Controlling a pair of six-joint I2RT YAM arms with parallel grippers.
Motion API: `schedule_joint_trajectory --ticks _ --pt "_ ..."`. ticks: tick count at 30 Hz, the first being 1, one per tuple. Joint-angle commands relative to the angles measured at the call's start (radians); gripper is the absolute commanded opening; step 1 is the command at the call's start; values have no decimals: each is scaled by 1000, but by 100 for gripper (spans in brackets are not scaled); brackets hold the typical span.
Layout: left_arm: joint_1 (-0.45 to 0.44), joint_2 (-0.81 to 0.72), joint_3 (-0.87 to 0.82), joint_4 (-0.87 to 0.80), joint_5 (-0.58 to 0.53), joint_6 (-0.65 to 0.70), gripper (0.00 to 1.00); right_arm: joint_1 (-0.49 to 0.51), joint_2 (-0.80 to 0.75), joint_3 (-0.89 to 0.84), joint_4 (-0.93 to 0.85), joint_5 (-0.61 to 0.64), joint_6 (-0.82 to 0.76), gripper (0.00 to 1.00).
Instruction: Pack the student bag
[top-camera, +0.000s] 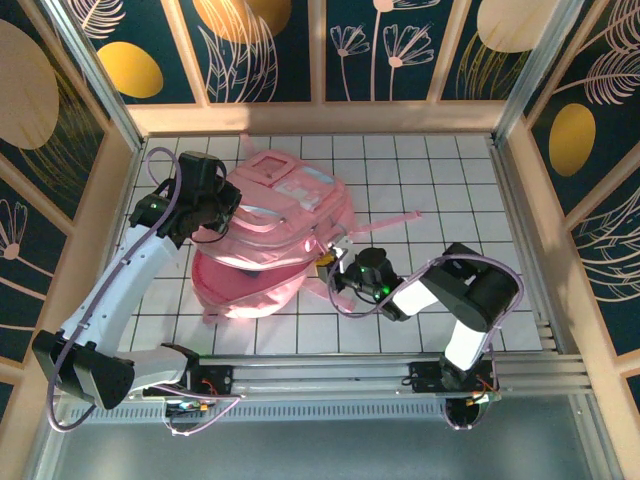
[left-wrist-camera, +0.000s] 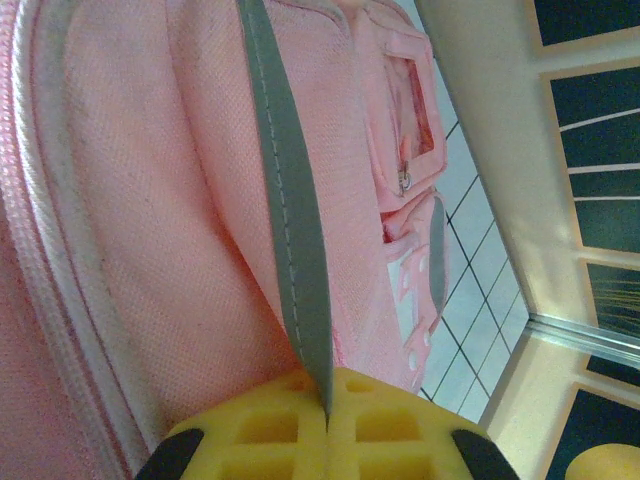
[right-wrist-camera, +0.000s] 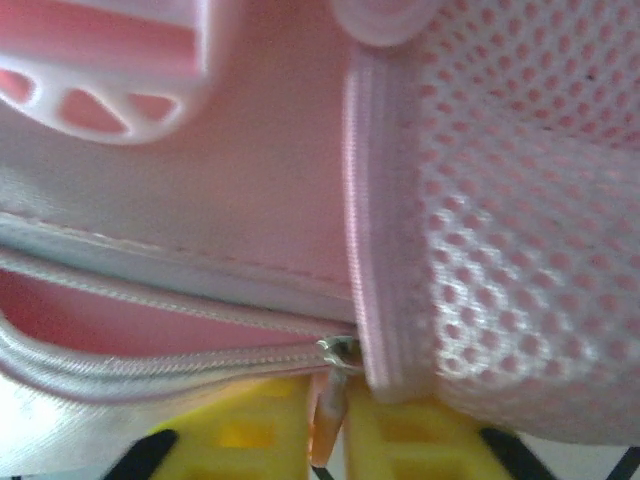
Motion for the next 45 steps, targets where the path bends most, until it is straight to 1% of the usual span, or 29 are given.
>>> schedule_joint_trajectory --ticks 1,2,3,8,14,20,25,29,33,36,39,43,45 --pt "2 -33 31 110 11 13 0 -11 10 -5 43 6 21 5" --pt "1 -32 31 111 11 13 0 -9 6 -10 43 -1 21 1" --pt "2 -32 33 112 12 10 0 -8 0 -15 44 -9 22 0" --pt "2 -33 -4 135 32 -6 0 27 -54 -29 18 1 3 0" --pt "2 -53 -85 186 49 -27 0 128 -107 -1 -116 102 -78 0" --pt "2 -61 -120 213 53 -39 0 216 -124 40 -211 195 -127 0" --pt "2 -68 -148 228 56 -45 0 265 -112 115 -305 225 -125 0" --pt "1 -76 -166 240 56 -54 0 319 -87 216 -404 266 -101 0" --pt "2 -78 -173 242 46 -50 0 358 -50 302 -470 264 -96 0" --pt "2 -81 -174 232 21 -37 0 361 -59 306 -492 272 -106 0" --pt "1 -84 -170 215 -14 -16 0 342 -109 256 -496 279 -109 0" --pt "2 -92 -162 194 -80 24 0 269 -218 157 -500 248 -77 0" --pt "1 -95 -166 183 -117 34 0 230 -260 139 -530 242 -88 0"
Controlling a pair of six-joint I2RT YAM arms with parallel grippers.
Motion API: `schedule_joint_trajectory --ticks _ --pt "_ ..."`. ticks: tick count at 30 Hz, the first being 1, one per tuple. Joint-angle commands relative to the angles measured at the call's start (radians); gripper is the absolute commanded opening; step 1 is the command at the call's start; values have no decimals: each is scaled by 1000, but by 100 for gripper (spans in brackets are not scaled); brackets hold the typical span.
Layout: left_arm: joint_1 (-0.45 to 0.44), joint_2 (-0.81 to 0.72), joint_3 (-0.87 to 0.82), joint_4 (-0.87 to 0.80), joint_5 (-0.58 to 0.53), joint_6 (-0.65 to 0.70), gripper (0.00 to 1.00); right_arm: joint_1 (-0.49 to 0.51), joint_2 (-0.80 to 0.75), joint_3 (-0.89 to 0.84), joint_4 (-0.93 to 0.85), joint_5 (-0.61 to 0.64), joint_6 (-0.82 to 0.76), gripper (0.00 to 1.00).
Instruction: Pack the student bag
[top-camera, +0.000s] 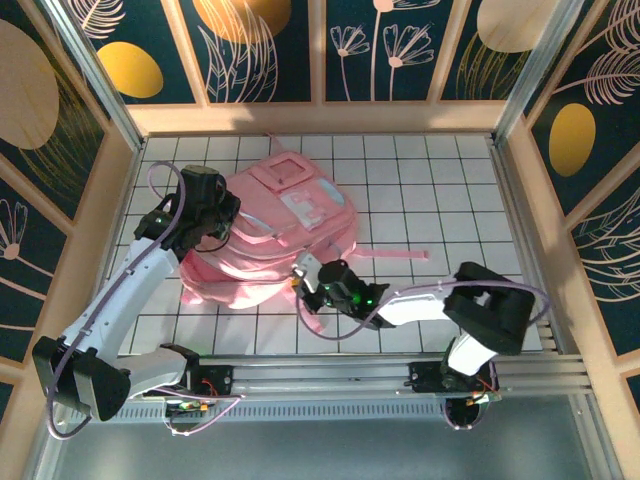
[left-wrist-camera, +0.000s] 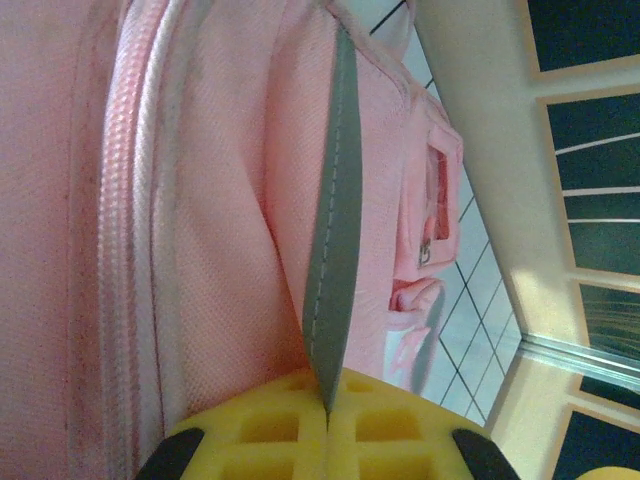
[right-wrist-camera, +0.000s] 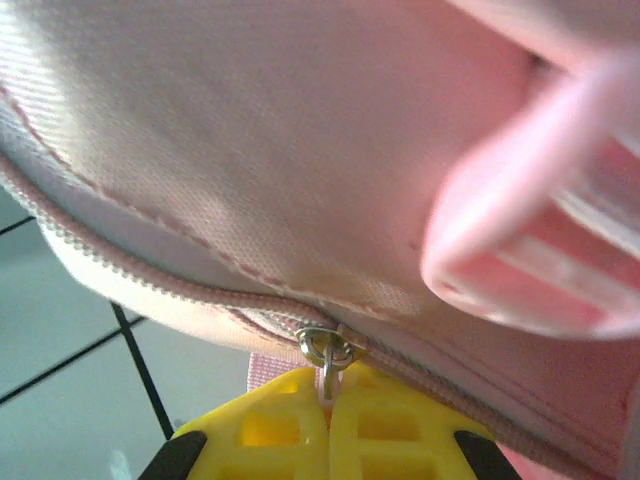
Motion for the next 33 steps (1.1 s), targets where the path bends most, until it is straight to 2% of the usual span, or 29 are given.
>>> schedule_joint_trajectory --ticks 1,6,9,13,17,20,26,29,33 --pt "-3 -35 -3 32 -71 41 0 -72 -88 -30 -26 -1 -8 0" --pt "-23 -8 -57 106 41 -9 0 -168 -142 -36 -77 -20 -27 0" --pt "-88 17 -68 139 27 -26 0 -180 -151 -30 -118 -27 -61 0" --pt "-121 39 -128 211 54 -103 0 -123 -166 -52 -111 -135 -83 0" --pt "-132 20 -153 256 25 -160 0 0 -122 -8 -89 -159 -96 0" --pt "-132 -4 -153 260 -6 -168 0 56 -77 37 -68 -158 -75 0" --pt "-132 -48 -200 258 -57 -158 0 66 -66 32 -42 -139 -66 0" --pt "-131 -51 -187 236 -96 -84 0 28 -110 -13 -27 -141 -36 0" --pt "-127 -20 -115 204 -87 102 33 -20 -176 -54 -49 -149 -21 0"
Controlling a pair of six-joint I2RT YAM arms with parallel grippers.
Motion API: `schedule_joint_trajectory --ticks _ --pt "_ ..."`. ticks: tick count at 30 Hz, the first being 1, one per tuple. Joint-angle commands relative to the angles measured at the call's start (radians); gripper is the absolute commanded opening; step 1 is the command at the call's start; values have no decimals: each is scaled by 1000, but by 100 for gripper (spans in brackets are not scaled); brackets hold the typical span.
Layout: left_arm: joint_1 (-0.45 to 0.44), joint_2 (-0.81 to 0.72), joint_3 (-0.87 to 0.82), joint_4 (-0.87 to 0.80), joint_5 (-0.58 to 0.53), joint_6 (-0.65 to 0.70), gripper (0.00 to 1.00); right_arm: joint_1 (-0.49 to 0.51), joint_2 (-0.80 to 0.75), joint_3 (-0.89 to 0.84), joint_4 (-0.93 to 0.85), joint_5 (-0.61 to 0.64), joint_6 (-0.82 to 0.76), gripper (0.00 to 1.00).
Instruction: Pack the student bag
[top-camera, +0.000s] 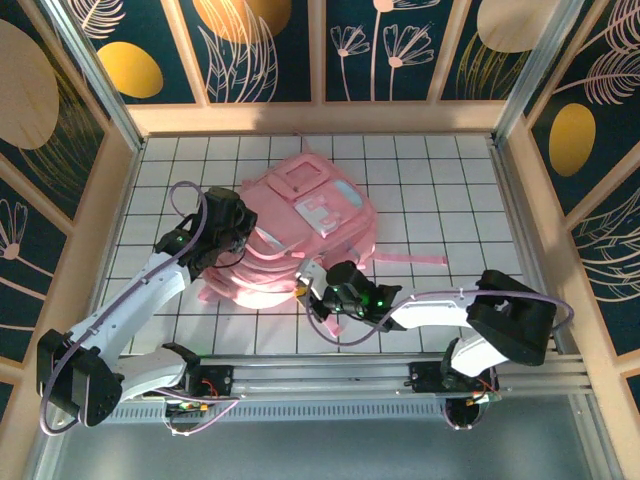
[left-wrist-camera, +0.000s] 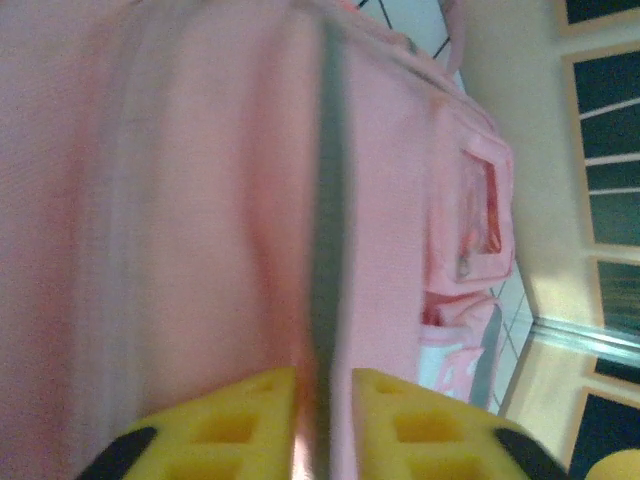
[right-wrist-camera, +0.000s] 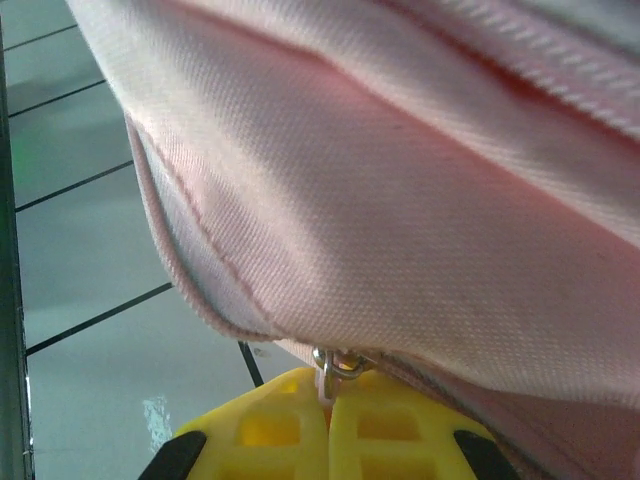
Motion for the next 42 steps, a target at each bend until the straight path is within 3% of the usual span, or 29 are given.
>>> schedule_joint_trajectory --ticks 1,7,17,24,30,36,42 --pt "-3 23 102 -18 -20 187 39 -46 -90 -29 39 -17 28 0" --pt "37 73 197 -265 -16 301 59 -196 -172 -99 10 -42 74 0" --pt "118 -90 -165 -249 69 196 61 -252 -216 -132 -34 -41 38 0" --pt "138 -137 -372 -48 205 74 49 -263 -212 -140 -28 -61 41 0" --pt "137 -154 -474 109 244 6 25 -249 -211 -139 -11 -140 40 0" --pt "138 -159 -521 196 257 -24 0 -159 -176 -131 -3 -128 -15 0" --pt "137 -213 -552 216 243 -60 0 -82 -162 -108 16 -119 -48 0"
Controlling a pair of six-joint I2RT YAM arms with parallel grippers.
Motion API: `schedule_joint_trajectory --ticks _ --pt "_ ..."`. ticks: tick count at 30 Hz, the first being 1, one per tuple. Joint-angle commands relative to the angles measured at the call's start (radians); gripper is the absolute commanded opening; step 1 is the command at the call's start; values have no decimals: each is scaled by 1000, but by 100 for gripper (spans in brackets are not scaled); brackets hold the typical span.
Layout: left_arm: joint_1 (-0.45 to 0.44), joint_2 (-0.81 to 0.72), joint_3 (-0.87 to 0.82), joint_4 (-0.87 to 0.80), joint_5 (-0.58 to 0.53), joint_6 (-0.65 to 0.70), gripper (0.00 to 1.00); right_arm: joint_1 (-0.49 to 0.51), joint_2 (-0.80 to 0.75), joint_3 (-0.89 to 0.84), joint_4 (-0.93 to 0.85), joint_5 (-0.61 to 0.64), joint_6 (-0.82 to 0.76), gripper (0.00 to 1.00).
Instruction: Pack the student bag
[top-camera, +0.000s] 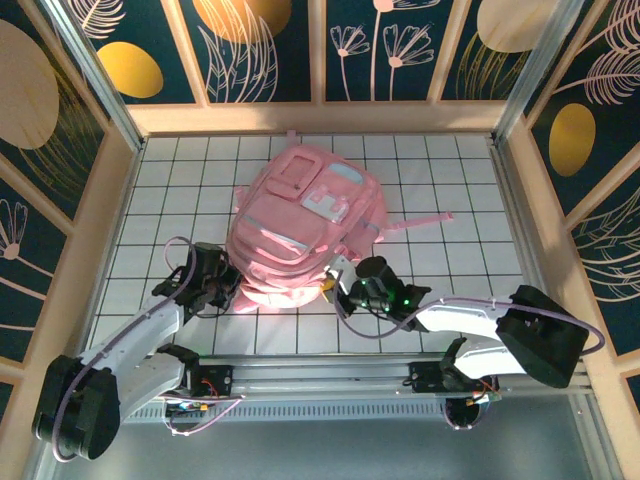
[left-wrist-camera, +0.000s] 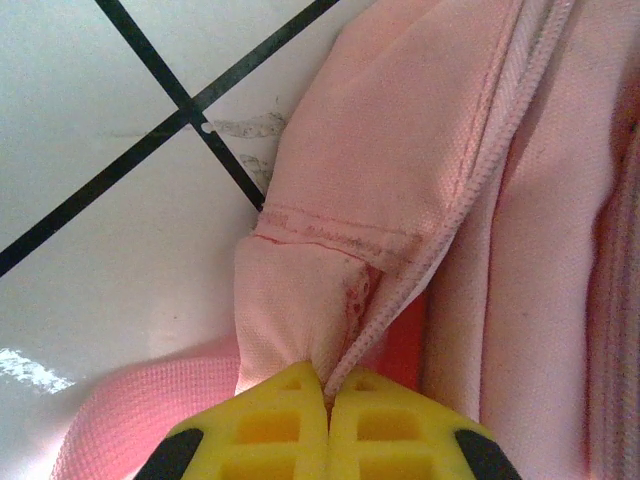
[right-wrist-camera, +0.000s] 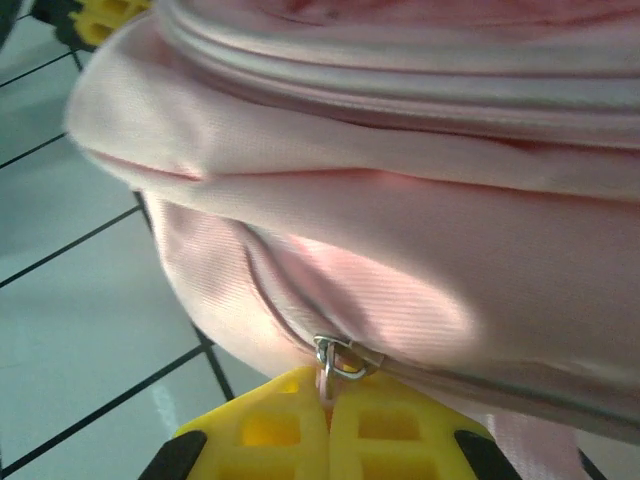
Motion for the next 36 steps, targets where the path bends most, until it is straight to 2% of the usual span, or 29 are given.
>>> schedule_joint_trajectory --ticks 1,9,13,19,25,31,34,36 --pt "1 -36 -20 77 18 -43 0 62 15 40 71 -31 -49 0" --pt "0 -64 -23 86 18 -60 0 165 119 149 63 -25 -22 0" --pt "-1 -70 -28 102 31 -67 0 221 219 236 20 40 6 0" --pt "-2 -108 -39 109 32 -74 0 239 313 311 -21 143 59 0" --pt "-49 -101 -45 151 20 -86 0 204 241 284 -32 190 46 0" --pt "-175 27 39 239 -28 -97 0 61 116 222 -73 185 36 0" --pt "-200 77 90 256 -54 -105 0 62 88 202 -117 146 -27 0" --pt "-212 87 87 313 -64 -129 0 100 78 187 -129 101 -52 0"
